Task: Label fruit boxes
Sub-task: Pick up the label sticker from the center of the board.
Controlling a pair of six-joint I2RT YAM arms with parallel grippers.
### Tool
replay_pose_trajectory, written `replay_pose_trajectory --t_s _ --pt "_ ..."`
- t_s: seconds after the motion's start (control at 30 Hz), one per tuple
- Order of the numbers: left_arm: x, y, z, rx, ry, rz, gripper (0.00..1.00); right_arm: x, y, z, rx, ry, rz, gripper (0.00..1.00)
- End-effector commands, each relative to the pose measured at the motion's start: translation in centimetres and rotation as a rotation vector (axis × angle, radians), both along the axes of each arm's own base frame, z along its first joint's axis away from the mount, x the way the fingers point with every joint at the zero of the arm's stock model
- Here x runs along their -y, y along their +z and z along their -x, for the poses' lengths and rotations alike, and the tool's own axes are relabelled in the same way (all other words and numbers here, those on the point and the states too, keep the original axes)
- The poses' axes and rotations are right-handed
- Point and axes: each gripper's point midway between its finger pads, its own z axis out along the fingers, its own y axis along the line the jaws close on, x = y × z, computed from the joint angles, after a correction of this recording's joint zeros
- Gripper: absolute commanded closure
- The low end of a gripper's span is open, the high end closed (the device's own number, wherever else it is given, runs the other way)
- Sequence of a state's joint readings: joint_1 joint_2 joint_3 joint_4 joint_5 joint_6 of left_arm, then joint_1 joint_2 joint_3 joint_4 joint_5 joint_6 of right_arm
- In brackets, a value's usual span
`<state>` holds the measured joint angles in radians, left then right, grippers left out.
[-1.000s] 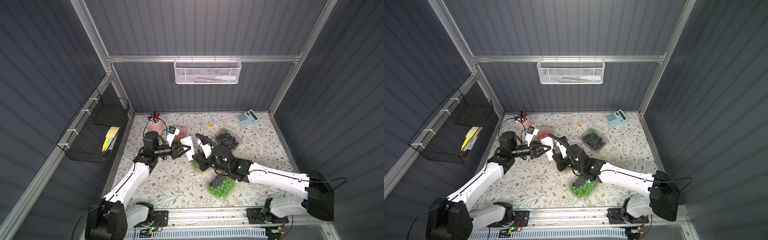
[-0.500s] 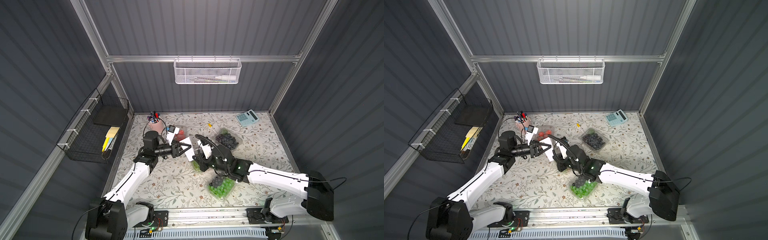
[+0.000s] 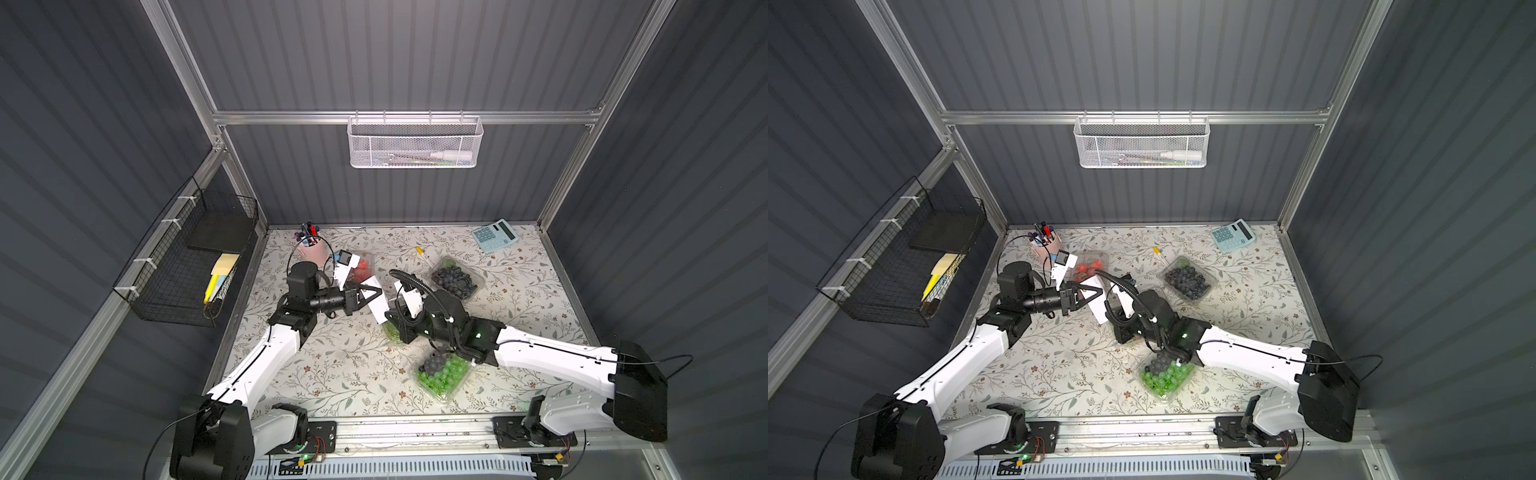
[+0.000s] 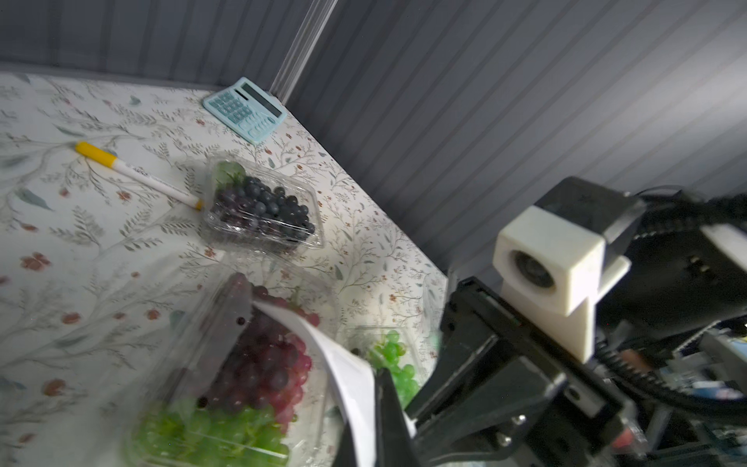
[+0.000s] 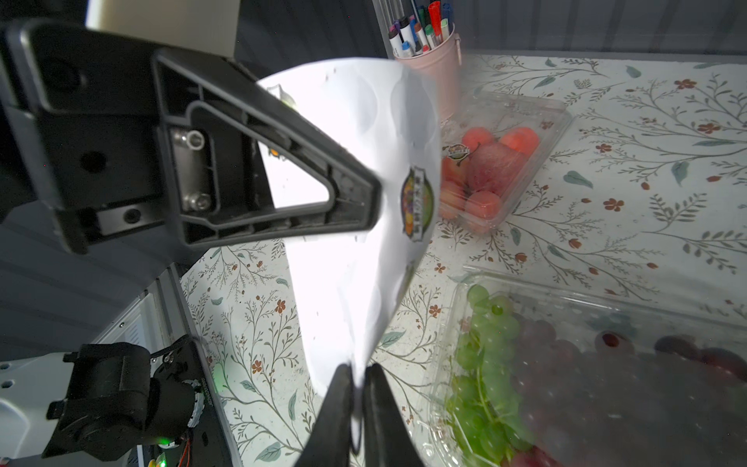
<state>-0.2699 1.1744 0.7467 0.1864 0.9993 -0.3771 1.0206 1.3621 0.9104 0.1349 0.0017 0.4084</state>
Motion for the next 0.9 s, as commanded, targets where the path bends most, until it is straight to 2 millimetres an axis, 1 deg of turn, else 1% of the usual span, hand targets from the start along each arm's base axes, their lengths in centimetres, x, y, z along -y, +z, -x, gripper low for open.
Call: replay_pose_trajectory --t_s 0.0,0.07,0.13,0.2,0.23,0.27,0.37,0.43,0.5,0.6,0.63,0.67,0.77,0.87 --pt "0.2 0.5 0.4 0.023 -0.022 -0.014 1.0 0.6 0.8 -0.1 0.048 -0.001 -0.01 0.8" --pt "0.1 0.6 0.4 0.051 -0.022 -0.025 1.0 1.2 1.0 0.3 0.07 0.007 -0.008 0.72" --pt "0.0 0.7 0.6 0.089 -0.022 -0.036 1.0 2.0 1.5 0.6 0.076 0.008 -0.01 0.68" --pt "0.0 0.8 0.7 0.12 -0.028 -0.044 1.0 2.7 1.8 1.0 0.087 0.024 -0.007 0.66" --pt "0.0 0.9 0.8 0.136 -0.035 -0.048 1.0 3.4 2.7 1.3 0.099 0.035 -0.023 0.66" --pt "0.0 1.0 0.9 0.15 -0.045 -0.052 1.0 3.8 3.0 1.4 0.096 0.049 -0.029 0.66" --pt "0.1 1.2 1.5 0.209 -0.08 -0.07 1.0 4.3 4.1 1.7 0.079 0.127 -0.059 0.66" --pt "0.2 1.5 1.9 0.248 -0.105 -0.076 1.0 4.2 4.8 1.7 0.065 0.178 -0.077 0.66" --pt "0.3 1.7 2.3 0.278 -0.129 -0.081 1.0 3.7 5.5 2.2 0.057 0.249 -0.09 0.66" --pt "0.3 1.8 2.7 0.3 -0.149 -0.084 1.0 2.9 6.0 2.4 0.085 0.316 -0.072 0.65" --pt "0.3 1.9 2.8 0.304 -0.155 -0.082 1.0 2.8 6.5 2.6 0.109 0.34 -0.073 0.64" --pt "0.4 1.9 3.0 0.305 -0.163 -0.079 1.0 2.3 5.9 2.5 0.111 0.359 -0.059 0.64" --pt "0.5 1.8 3.5 0.318 -0.189 -0.071 1.0 1.7 5.8 2.4 0.154 0.4 -0.054 0.62" --pt "0.6 2.0 3.9 0.339 -0.211 -0.061 1.0 1.4 5.6 2.0 0.149 0.41 -0.047 0.61"
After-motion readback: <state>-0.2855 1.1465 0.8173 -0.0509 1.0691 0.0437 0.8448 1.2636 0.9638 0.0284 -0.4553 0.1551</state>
